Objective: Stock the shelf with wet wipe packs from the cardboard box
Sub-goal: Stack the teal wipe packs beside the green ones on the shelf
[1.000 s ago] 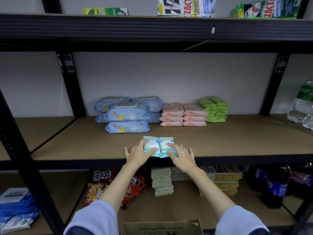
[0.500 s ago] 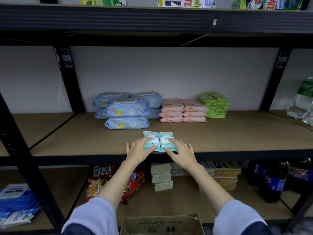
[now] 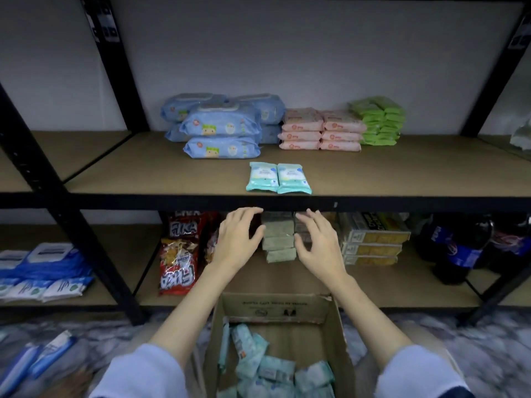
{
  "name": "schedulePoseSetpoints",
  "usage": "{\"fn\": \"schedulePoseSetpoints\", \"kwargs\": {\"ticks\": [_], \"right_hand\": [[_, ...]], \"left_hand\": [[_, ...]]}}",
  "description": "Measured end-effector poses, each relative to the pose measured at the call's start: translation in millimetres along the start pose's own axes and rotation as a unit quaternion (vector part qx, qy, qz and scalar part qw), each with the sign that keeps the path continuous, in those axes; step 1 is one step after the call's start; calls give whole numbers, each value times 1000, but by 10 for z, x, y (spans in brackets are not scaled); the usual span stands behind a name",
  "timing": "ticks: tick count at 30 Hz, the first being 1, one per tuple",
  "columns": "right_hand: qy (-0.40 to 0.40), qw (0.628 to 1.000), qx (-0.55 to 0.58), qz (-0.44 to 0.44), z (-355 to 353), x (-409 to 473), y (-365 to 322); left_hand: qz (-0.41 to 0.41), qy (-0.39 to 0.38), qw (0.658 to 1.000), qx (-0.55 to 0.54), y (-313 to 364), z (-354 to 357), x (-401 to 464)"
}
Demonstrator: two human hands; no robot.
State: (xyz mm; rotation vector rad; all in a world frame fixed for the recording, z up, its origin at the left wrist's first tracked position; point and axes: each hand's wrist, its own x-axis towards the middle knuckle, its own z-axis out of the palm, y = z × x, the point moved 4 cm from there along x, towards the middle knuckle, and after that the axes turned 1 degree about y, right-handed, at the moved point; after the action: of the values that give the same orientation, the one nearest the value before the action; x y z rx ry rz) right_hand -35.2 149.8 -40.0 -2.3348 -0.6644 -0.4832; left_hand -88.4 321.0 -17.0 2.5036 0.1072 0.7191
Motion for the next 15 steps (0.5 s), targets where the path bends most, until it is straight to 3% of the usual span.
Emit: {"fn": "schedulePoseSetpoints", "kwargs": {"ticks": [3, 6, 11, 15], "right_hand": [[-81, 996, -14, 45, 290, -383, 214], [-208, 969, -34, 125, 685, -826, 546], [-387, 873, -12, 297, 1222, -1815, 1117], [-423, 801, 10, 423, 1525, -2452, 1464]], "left_hand": [[-53, -97, 994, 8, -261, 367, -384], [-139, -231, 963, 26, -658, 863, -872], [-288, -379, 878, 36, -1319, 1455, -1885], [-353, -420, 836, 10, -1592, 1720, -2334]]}}
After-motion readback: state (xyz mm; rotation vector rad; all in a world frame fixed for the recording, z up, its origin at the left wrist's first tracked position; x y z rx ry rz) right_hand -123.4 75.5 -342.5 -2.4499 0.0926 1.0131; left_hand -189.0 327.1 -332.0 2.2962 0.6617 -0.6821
